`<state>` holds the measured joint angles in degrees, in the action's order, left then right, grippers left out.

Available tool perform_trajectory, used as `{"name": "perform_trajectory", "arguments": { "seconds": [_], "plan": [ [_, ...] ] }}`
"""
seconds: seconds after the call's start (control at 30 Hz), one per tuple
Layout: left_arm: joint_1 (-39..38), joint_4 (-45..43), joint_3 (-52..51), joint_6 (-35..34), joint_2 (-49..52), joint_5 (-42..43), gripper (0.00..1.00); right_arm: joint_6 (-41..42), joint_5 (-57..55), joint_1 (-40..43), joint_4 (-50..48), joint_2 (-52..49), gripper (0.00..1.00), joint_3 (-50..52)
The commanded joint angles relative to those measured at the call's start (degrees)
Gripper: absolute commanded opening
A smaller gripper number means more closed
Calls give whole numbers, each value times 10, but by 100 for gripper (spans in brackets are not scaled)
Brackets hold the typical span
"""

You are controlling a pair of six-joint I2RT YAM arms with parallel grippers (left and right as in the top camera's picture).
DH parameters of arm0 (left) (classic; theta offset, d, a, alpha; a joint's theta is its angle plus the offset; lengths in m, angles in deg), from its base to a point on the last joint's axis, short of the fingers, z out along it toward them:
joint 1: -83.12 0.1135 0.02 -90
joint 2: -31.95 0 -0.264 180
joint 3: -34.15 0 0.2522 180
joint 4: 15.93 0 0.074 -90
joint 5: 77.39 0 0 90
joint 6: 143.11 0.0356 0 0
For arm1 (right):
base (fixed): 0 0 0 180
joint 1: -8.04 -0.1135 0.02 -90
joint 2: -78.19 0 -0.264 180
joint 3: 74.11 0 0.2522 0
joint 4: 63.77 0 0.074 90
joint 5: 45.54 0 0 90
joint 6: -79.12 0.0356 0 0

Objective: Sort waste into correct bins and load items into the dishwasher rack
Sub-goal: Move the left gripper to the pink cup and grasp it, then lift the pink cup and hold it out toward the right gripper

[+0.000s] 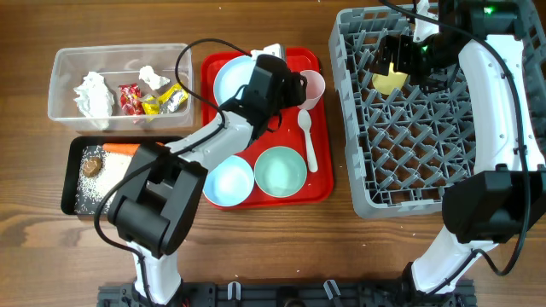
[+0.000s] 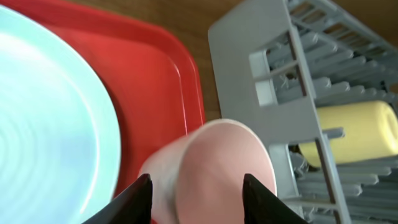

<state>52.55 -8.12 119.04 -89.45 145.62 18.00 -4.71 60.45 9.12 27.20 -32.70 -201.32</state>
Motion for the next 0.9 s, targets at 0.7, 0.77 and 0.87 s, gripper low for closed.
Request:
{"name": "perform_trajectory", "arguments": {
  "seconds": [0.7, 0.77, 0.87],
  "plan": [
    [-12, 43, 10, -1, -33, -53, 4, -2, -10, 2, 5, 1, 96, -5],
    [2, 61, 10, 1, -67, -52, 4, -2, -10, 2, 9, 1, 96, -5],
    [33, 118, 10, 1, -137, -50, 4, -2, -10, 2, 16, 1, 97, -5]
  ]
}}
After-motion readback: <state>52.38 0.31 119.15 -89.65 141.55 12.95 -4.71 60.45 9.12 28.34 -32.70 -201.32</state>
